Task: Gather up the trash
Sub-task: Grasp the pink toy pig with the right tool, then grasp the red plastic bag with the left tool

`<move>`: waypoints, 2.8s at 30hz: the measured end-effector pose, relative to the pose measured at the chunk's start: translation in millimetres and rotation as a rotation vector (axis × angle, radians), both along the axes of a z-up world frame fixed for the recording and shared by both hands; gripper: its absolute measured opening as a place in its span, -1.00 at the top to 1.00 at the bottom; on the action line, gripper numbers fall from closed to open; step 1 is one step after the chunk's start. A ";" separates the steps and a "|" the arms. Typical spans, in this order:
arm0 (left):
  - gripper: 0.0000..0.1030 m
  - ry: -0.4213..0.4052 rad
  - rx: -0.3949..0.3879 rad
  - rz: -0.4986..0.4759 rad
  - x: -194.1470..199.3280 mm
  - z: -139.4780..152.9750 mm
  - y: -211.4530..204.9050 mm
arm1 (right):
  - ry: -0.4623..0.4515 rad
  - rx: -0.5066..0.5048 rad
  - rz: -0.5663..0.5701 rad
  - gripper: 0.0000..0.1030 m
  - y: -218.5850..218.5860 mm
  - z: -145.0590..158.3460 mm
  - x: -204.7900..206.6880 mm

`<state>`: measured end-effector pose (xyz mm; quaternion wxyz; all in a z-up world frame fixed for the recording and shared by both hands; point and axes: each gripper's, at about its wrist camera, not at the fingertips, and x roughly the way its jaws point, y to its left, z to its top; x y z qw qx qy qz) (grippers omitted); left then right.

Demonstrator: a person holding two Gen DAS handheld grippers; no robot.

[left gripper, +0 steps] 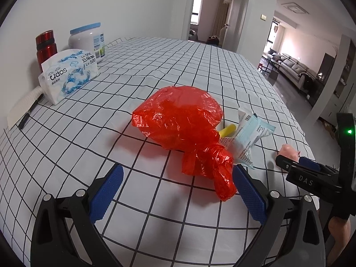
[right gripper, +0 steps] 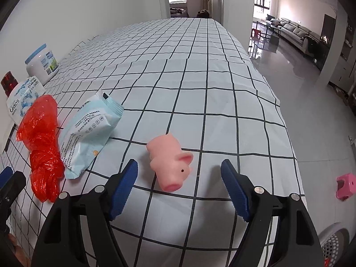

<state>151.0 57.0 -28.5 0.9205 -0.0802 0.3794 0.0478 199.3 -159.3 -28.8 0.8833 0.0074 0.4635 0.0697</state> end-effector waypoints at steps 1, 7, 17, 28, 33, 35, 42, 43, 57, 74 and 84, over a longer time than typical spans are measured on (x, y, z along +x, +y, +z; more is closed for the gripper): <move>-0.87 0.002 0.000 -0.001 0.0 -0.1 -0.3 | 0.001 0.000 0.000 -0.45 0.9 -0.7 0.4; -0.87 0.007 -0.001 -0.003 0.0 -1.4 -1.8 | 0.020 -0.053 0.024 -0.56 11.0 -3.5 3.6; -0.87 0.000 -0.002 -0.001 -1.2 0.3 -0.9 | 0.071 -0.083 0.025 -0.84 17.4 -6.6 12.4; -0.87 -0.011 0.007 -0.003 -2.5 1.3 -1.2 | 0.064 -0.082 0.057 -0.84 13.4 -6.8 18.9; -0.87 -0.015 0.015 -0.003 -4.3 2.1 -3.0 | 0.050 -0.078 0.047 -0.84 13.0 -7.6 19.6; -0.87 -0.012 0.016 -0.005 -4.0 1.6 -3.3 | 0.037 -0.079 0.050 -0.84 14.9 -8.2 18.1; -0.87 -0.001 0.012 -0.003 -3.5 -0.6 -2.5 | 0.006 -0.054 0.047 -0.68 13.8 -6.5 14.2; -0.87 0.000 0.011 -0.004 -3.3 -1.0 -2.6 | -0.004 -0.060 0.049 -0.54 14.4 -5.3 12.2; -0.87 0.011 0.025 -0.021 -0.8 -3.0 -8.4 | -0.072 0.068 0.114 0.41 10.8 6.9 -21.7; -0.87 0.050 0.052 -0.009 30.1 -2.2 -20.8 | -0.081 0.158 0.096 0.41 -2.9 6.3 -49.6; -0.87 0.110 0.041 0.019 40.5 -19.9 -21.4 | -0.067 0.184 0.102 0.41 -6.6 4.0 -48.3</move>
